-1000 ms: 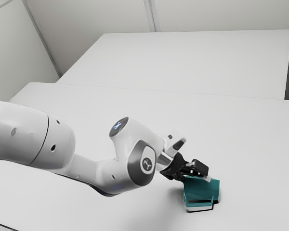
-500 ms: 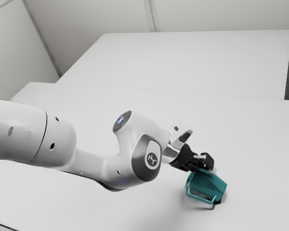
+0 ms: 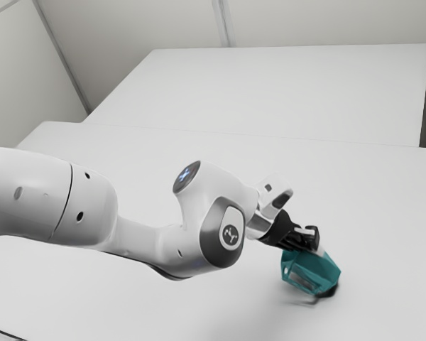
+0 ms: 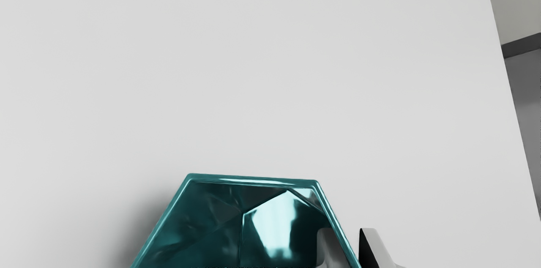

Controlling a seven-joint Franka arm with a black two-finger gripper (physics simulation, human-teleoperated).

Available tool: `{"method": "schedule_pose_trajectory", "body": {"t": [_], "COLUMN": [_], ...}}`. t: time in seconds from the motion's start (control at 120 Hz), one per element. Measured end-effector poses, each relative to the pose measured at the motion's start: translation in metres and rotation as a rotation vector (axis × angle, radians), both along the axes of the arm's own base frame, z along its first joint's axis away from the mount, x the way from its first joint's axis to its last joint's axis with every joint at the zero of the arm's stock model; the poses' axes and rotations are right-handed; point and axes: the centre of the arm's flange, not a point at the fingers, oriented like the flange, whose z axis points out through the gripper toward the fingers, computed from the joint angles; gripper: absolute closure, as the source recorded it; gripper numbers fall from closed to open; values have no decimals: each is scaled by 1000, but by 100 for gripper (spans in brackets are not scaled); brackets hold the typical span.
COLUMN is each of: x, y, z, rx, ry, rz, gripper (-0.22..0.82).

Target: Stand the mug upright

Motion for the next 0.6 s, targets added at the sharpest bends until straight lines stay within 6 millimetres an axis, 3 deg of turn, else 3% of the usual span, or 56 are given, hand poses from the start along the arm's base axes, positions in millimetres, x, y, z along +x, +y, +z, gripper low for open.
{"method": "schedule_pose_trajectory", "body": {"t": [0.125, 0.25, 0.417, 0.6], "x": [0, 4, 34, 57], "y": [0, 9, 62, 127], "z": [5, 24, 43, 50], "rx": [-5, -10, 35, 113], "ry": [-5, -6, 38, 98], "rz": [-1, -20, -42, -48], "gripper": [73, 74, 74, 75]}}
